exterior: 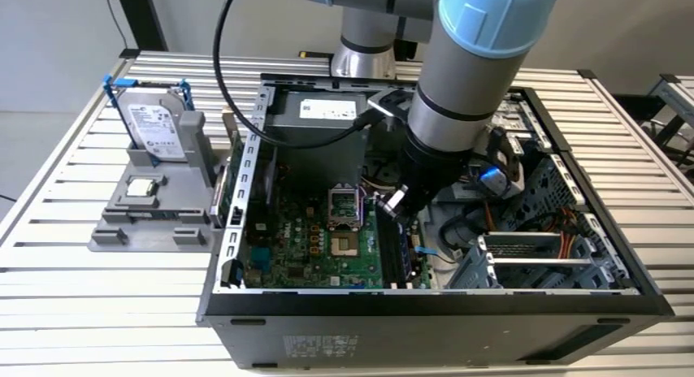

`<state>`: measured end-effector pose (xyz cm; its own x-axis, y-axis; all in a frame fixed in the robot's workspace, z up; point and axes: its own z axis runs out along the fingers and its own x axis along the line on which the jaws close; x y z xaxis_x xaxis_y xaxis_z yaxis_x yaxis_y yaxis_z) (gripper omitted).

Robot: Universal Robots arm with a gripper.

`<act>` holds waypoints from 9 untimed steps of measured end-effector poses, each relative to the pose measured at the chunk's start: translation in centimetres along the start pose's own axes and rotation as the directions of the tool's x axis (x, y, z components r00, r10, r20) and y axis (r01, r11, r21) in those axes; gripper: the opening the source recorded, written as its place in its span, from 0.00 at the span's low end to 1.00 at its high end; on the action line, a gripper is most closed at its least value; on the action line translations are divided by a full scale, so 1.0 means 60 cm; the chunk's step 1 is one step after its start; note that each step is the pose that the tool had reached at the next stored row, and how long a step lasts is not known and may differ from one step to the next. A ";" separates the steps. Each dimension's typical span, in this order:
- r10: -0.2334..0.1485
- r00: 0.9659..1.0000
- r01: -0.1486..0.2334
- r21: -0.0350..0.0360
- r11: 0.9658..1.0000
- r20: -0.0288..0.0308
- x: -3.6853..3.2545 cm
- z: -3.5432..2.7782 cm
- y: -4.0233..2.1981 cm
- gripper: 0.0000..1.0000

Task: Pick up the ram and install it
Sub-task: 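Press down the ram until it locks into place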

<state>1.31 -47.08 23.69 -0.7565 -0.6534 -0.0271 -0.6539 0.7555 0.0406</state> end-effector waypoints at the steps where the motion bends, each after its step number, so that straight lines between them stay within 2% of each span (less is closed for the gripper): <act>1: -0.002 1.000 0.002 0.000 1.000 0.000 0.000 0.000 0.000 0.00; 5: -0.066 0.998 0.066 -0.002 0.998 -0.003 0.000 0.000 0.000 0.00; 9: -0.134 0.991 0.134 -0.003 0.991 -0.005 0.000 0.000 0.000 0.00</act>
<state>1.31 -47.07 23.71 -0.6618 -0.7491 -0.0274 -0.7495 0.6607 0.0400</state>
